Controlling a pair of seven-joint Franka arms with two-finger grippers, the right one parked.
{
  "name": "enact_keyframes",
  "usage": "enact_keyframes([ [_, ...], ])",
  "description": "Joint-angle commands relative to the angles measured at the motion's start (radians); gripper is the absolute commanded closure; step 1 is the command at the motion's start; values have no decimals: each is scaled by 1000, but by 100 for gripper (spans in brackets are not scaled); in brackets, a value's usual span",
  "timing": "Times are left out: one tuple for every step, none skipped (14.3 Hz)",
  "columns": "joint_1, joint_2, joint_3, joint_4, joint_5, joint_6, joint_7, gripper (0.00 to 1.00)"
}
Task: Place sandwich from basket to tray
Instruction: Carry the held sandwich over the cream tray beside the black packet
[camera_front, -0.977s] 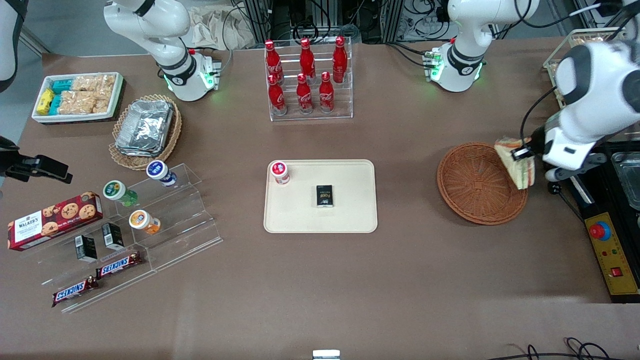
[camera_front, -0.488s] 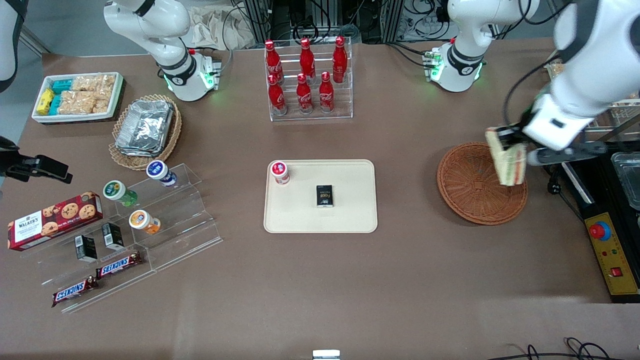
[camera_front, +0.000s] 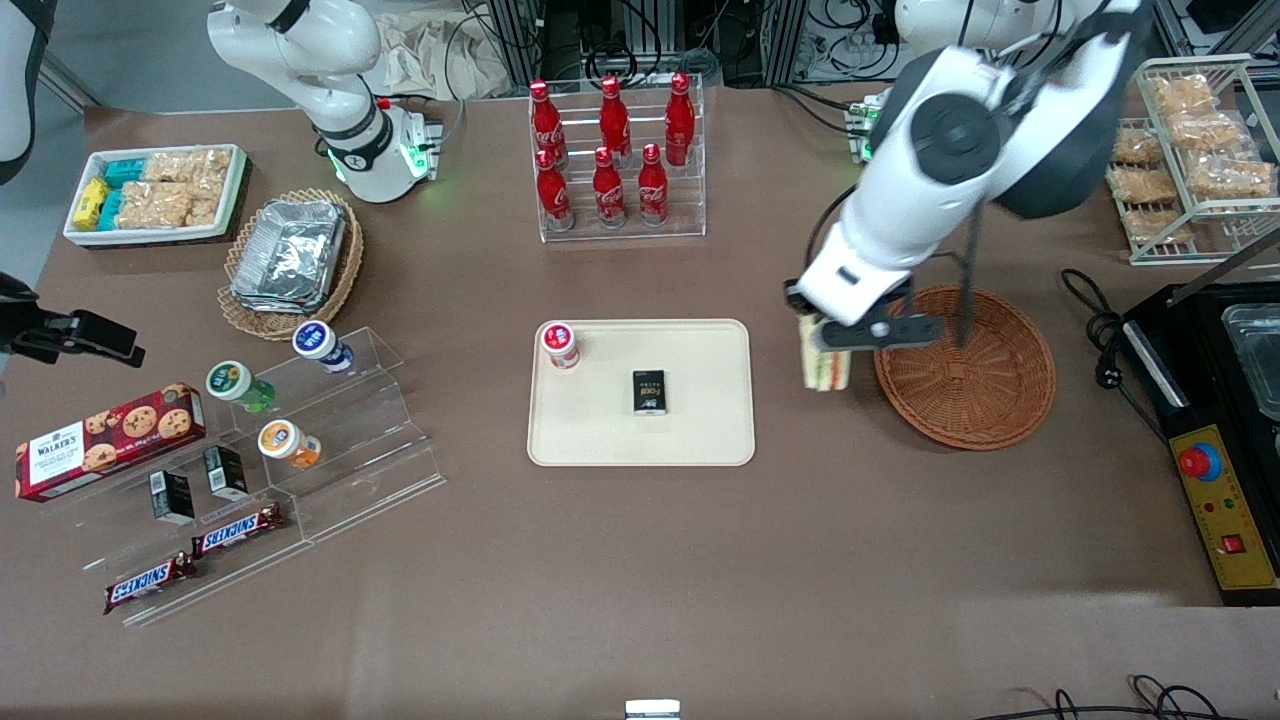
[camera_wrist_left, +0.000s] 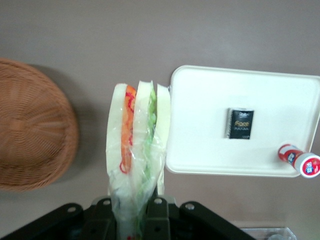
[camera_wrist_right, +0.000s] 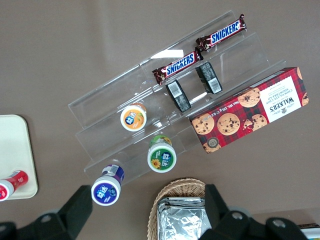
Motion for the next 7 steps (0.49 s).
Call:
enact_keyframes([
  [-53,141,-7,-9,41,146,-36,100],
  [-55,179,-7,-28,65,208,-36,100],
  [-64,213,-7,-39,78,258,-41,100],
  [-81,256,-5,-37,86,297,-56,100],
  [-86,293,-3,-37,122,335,-71,100],
  [-89,331,-5,-39,166,369,-96,100],
  [-113,360,-3,-37,202,392,-142,100],
])
